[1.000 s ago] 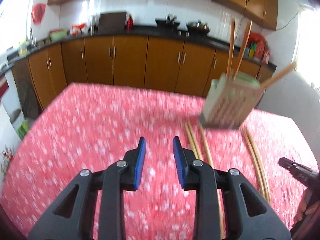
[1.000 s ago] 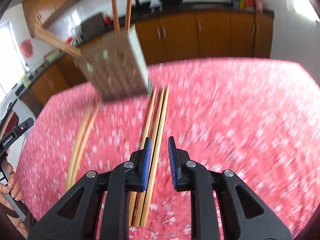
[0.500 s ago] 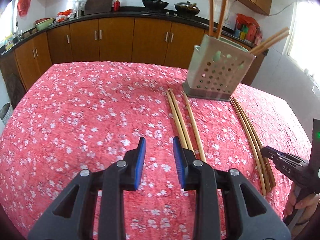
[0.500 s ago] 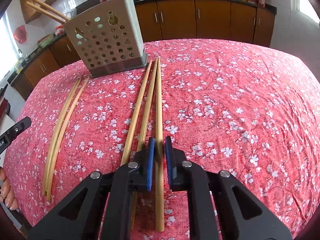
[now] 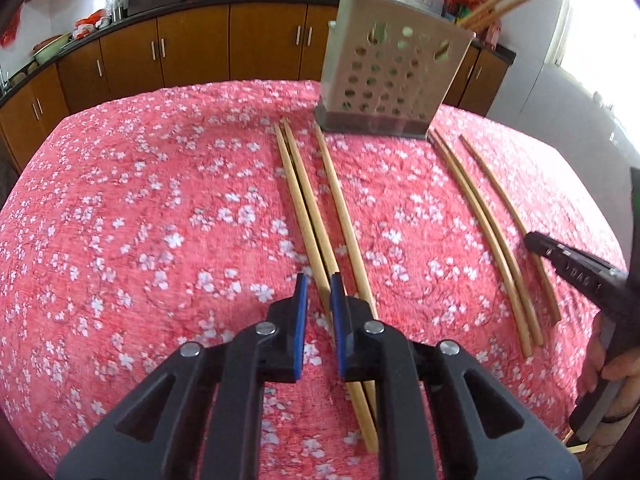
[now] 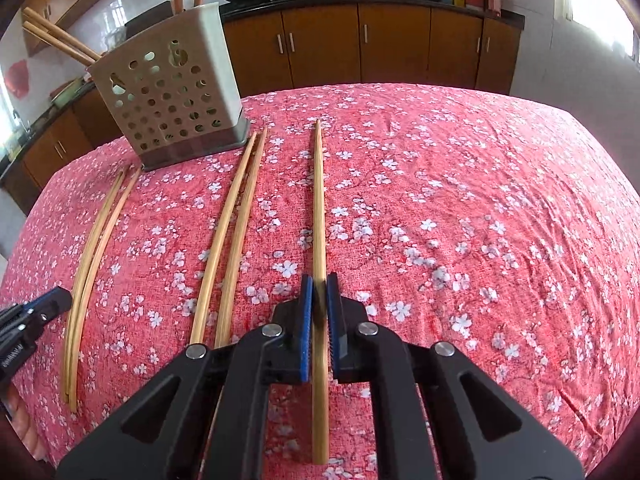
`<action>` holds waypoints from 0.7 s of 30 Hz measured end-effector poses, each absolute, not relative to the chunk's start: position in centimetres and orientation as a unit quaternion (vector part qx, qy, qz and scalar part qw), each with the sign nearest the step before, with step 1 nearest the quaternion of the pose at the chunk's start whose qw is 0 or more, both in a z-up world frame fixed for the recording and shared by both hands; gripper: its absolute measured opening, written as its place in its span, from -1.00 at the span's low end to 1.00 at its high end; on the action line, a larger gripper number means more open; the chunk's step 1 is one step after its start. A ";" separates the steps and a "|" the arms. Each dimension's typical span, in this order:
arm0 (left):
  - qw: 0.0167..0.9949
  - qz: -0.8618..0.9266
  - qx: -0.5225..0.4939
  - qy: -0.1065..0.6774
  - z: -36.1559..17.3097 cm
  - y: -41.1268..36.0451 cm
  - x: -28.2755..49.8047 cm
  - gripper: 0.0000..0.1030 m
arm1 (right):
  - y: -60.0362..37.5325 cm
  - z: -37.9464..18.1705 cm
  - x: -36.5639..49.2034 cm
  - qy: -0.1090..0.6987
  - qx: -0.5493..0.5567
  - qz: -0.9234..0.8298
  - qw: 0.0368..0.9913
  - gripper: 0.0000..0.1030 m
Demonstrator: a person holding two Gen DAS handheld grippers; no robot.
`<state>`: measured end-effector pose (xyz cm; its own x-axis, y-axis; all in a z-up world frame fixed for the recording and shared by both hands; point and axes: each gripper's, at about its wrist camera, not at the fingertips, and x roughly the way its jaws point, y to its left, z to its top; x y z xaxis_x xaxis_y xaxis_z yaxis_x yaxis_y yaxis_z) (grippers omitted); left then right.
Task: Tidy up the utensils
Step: 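Close the left tool on a chopstick while the right tool grasps another, then hold the left tool's chopstick on the cloth while the right tool holds its own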
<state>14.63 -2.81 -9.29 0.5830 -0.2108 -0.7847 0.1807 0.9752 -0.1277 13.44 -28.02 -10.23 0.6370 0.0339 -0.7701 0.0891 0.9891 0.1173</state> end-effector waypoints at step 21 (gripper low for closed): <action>0.901 -0.008 -0.023 0.434 -9.9 3.5 17.3 -0.84 | -29.8 -10.3 14.2 0.417 0.068 -0.034 0.906 -0.85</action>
